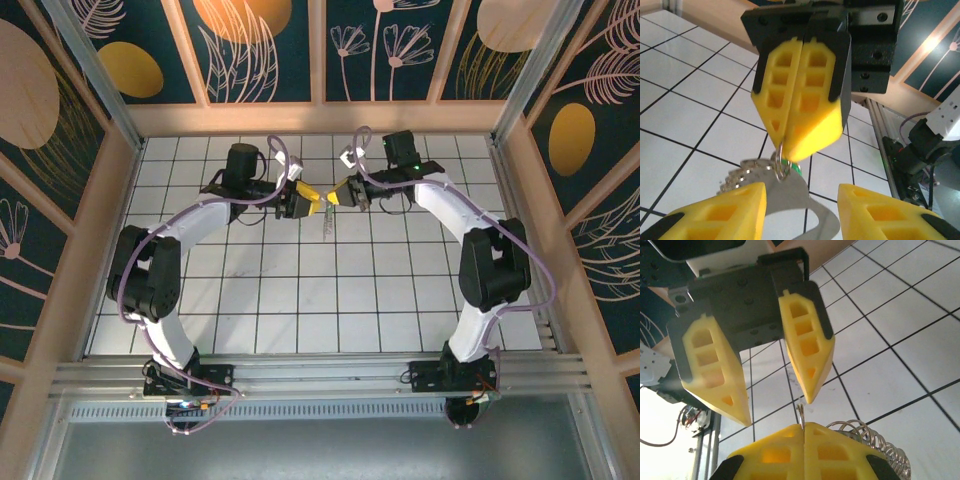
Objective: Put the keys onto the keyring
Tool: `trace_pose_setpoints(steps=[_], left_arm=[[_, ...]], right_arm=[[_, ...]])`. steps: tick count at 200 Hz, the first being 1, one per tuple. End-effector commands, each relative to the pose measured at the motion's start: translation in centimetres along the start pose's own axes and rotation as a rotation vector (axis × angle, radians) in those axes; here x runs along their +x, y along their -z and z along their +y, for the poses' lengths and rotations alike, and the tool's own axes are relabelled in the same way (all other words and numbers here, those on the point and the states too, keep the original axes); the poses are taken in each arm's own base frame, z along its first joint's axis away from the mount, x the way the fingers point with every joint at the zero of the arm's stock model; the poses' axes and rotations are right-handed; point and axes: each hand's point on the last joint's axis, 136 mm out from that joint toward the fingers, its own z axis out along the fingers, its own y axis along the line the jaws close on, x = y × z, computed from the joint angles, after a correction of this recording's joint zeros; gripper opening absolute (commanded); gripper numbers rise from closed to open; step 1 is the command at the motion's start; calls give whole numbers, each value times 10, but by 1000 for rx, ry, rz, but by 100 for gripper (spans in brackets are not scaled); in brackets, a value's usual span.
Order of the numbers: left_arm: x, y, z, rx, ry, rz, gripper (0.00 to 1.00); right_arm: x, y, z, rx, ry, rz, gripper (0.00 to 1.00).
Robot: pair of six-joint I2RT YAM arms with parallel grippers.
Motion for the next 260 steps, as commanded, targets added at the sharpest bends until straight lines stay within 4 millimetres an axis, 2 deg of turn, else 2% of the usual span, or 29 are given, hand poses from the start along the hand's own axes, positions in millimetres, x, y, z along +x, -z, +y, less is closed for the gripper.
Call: trace_pose_setpoints(steps=[1,85,101,136,162,232,260], left_arm=[[-8,2,-8,62,-35,-8,41],[-3,1,-14,106,-18,-3,38],[-1,1,-15,120,-14,-1,35],[6,1,-15,129,-8,13,34],[9,0,-16,142,-7,18,22],[7,-2,-17,148,-22,21,15],[6,-7,-20,153,-33,27,7]], right_arm=[[-6,-5,16,-61,51,1,0],[-13,-13,27,-79,77,-4,0],[-13,-13,27,-76,77,-3,0],[-14,-13,27,-74,77,-6,0],[-14,-13,26,-76,78,-7,0],[-14,-18,27,-87,77,-3,0],[-15,-20,29,-89,81,-2,0]])
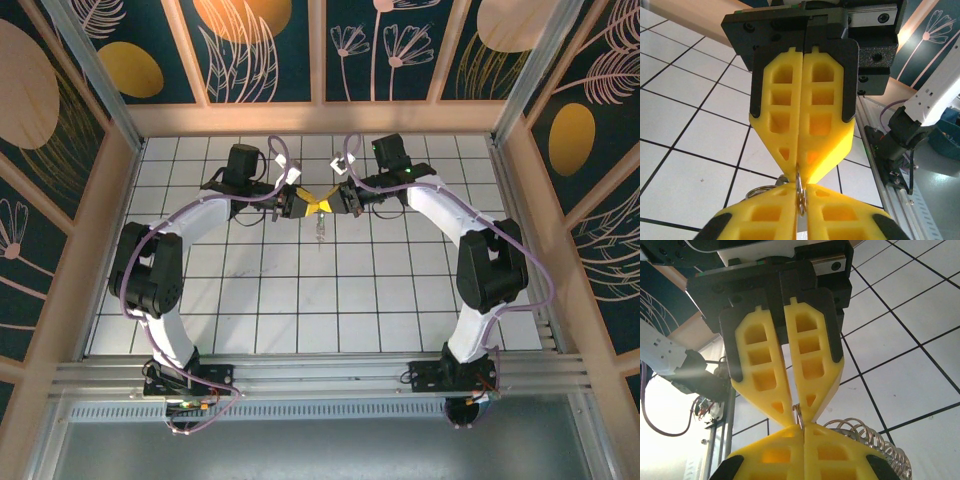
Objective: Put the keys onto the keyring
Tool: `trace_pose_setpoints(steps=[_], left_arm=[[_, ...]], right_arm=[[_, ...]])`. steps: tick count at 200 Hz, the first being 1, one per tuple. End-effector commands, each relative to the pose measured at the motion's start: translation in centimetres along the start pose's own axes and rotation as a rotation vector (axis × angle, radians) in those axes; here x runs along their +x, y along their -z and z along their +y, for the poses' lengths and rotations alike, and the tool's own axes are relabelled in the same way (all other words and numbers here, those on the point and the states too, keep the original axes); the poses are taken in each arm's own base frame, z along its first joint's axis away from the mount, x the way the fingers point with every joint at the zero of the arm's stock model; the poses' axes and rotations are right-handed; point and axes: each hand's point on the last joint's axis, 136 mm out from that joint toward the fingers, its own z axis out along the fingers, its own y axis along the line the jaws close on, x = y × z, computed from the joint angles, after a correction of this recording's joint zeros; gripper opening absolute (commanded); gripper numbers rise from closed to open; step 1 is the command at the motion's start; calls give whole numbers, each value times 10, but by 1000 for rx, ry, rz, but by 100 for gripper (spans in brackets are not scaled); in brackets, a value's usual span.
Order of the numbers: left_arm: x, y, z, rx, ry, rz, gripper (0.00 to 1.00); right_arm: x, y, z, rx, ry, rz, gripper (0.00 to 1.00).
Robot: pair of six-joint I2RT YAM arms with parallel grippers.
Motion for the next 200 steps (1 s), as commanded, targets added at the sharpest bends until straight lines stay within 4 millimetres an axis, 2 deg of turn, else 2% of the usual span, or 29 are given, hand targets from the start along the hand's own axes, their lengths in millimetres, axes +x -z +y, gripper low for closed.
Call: trace_pose_setpoints(steps=[1,17,46,76,92,99,135,166,171,200], left_arm=[[-4,-9,-11,66,-25,3,7],[-5,-12,-14,70,-35,-1,0],[-10,-15,-14,40,-49,-12,0],[-22,-9,-14,-48,-82,-86,0],[-26,-7,-12,-84,-90,-119,0],[-36,-2,-22,-92,-121,-143,0],[-53,8,-33,-142,-152,-225,0],[-63,15,-43,-154,-172,-283,0],[-54,14,-43,-155,-154,-283,0],[-53,19,-51,-158,-156,-332,0]], right_arm=[[-19,-4,10,-32,68,-29,0],[-19,-4,9,-30,70,-30,0],[-23,-1,9,-9,73,-43,0],[-32,17,14,34,88,-106,27],[-37,31,19,64,100,-152,34],[-39,38,22,78,107,-174,36],[-39,63,31,197,113,-286,40],[-31,78,24,333,94,-414,41],[-30,81,23,352,96,-442,41],[-16,83,32,348,113,-527,42]])
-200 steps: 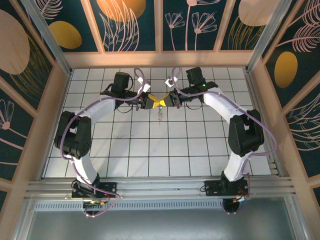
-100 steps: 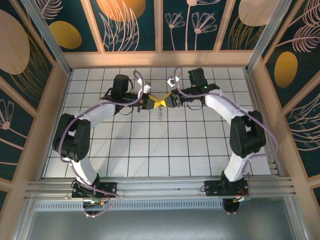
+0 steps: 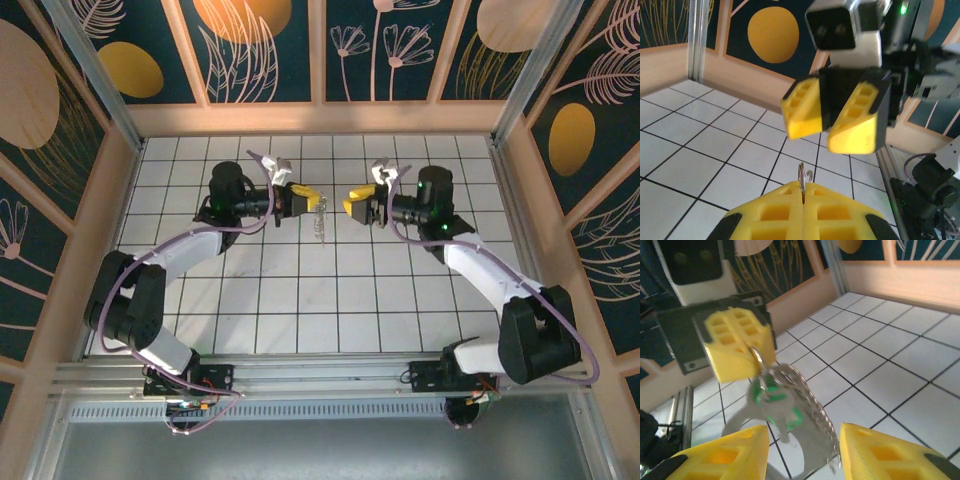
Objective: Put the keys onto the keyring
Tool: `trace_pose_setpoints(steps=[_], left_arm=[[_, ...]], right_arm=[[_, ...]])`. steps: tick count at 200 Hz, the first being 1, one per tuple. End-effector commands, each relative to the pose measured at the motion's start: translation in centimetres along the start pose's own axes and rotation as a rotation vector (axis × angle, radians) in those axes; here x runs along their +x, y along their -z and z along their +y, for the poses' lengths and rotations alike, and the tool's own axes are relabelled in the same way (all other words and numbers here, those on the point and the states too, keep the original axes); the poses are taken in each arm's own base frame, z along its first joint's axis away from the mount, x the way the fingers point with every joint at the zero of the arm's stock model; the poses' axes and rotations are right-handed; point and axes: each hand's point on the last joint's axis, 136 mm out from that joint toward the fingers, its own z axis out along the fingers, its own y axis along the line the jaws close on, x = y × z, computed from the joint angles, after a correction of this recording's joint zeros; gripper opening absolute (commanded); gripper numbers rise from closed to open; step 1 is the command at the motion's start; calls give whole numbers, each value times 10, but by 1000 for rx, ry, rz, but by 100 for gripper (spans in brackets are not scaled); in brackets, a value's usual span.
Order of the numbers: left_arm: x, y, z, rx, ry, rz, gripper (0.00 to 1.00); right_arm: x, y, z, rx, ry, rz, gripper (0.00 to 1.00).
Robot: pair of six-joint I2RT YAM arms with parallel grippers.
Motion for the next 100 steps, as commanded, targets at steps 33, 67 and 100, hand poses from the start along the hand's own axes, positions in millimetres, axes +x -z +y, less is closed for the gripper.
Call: trace_pose_setpoints(steps=[33,67,100], left_arm=[[-18,11,-17,3,-46,-118,0],[-15,10,-20,14,-37,-128,0],[-12,7,-22,26,-29,-123,0]], right_arm=[[-18,9,20,-7,66,-194,43],[-19,-2,36,-33,101,-198,44],[-18,-13,42,-45,120,-181,44]])
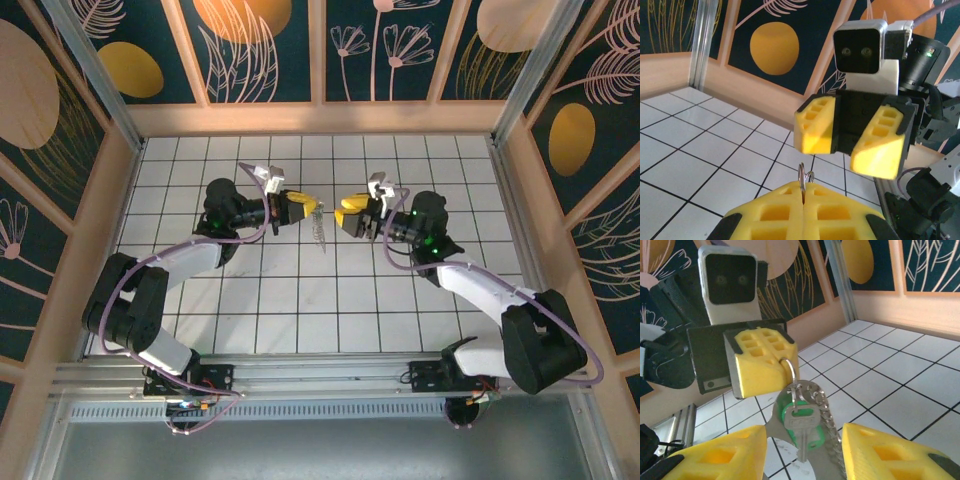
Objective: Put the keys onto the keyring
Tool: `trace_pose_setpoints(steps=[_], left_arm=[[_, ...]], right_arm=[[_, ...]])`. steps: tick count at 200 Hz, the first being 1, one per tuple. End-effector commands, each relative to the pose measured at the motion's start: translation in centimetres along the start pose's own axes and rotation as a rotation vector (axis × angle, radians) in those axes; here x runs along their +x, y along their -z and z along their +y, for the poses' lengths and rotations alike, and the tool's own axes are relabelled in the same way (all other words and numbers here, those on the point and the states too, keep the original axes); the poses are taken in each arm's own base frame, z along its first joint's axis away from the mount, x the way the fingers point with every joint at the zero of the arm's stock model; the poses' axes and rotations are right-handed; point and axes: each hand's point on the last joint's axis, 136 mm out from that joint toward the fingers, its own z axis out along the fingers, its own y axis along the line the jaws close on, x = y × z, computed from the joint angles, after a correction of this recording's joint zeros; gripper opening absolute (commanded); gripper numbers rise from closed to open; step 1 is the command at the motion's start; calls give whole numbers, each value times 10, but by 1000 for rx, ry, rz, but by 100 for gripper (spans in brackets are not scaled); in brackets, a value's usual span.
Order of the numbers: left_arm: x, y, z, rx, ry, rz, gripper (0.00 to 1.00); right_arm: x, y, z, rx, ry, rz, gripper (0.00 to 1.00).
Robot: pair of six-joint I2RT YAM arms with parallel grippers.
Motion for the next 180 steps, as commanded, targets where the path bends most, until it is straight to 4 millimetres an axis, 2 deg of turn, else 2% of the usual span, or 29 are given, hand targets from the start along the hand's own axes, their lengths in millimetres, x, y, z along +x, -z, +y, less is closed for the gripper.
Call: trace_pose_setpoints(steps=[1,83,123,136,180], left_arm=[[-17,-1,-15,32,-60,-46,0],[-13,-7,-15,48,-47,-22,0],[-14,-9,-16,49,-50,-21,0],[-13,-8,-15,47,-47,-19,0],[-15,-9,-15,42,-52,-20,0]], right_arm=[[-20,-6,7,-11,67,-52,44],[-20,-23,4,-35,72,-21,43],[-12,-29,6,-64,66,10,36],[-10,-29,6,-65,64,17,30],[-3,-29,9,-86,56,36,0]])
